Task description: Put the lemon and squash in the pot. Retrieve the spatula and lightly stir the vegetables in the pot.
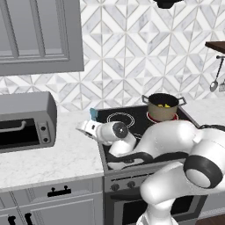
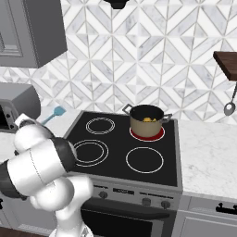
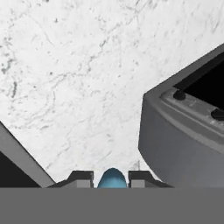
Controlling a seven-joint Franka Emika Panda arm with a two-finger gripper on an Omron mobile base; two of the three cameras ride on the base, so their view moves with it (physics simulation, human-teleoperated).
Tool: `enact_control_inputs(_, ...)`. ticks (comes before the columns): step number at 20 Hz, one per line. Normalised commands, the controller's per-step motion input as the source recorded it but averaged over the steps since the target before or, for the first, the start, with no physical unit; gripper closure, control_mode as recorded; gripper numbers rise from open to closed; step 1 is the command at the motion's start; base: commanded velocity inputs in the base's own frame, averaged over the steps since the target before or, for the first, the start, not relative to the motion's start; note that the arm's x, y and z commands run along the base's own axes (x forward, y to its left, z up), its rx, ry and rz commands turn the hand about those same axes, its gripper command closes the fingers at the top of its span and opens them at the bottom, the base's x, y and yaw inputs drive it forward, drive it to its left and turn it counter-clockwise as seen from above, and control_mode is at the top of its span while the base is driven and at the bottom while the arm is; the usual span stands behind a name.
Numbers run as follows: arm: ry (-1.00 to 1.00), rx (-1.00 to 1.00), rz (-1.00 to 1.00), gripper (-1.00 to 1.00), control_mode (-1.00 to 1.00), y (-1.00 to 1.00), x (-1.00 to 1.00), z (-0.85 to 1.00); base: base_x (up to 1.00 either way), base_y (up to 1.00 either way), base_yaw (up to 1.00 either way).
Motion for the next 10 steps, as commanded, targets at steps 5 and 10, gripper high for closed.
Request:
enact_control_inputs(5,0.20,0.37,-0.20,1.00,-1.00,-0.06,0.00,1.00,0.00,0.00,0.00)
enact_control_inputs(10,0.31,0.36,-0.31,1.00,-1.00,-0.38,0.01,1.00,0.00,0.00,0.00)
